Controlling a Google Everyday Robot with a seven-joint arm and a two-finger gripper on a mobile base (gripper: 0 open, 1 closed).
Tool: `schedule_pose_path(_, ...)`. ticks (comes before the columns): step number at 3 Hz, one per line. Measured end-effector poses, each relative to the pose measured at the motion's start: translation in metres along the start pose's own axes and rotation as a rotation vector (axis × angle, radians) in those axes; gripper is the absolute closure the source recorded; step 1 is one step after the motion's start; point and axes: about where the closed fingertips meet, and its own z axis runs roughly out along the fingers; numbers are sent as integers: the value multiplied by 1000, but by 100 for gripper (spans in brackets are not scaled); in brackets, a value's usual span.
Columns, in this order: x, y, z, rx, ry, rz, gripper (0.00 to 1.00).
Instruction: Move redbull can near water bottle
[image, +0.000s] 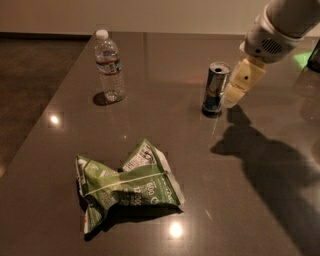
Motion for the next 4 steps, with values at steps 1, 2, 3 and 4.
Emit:
schedule_pose_path(1,-11,-14,22,-22,-32,59,0)
schedule_pose_path(2,-21,-20,38,-44,-58,86,0)
schedule_pose_path(3,-27,-22,48,-60,-71,97,13)
schedule_pose_path(4,-36,-22,51,-73,-96,97,44)
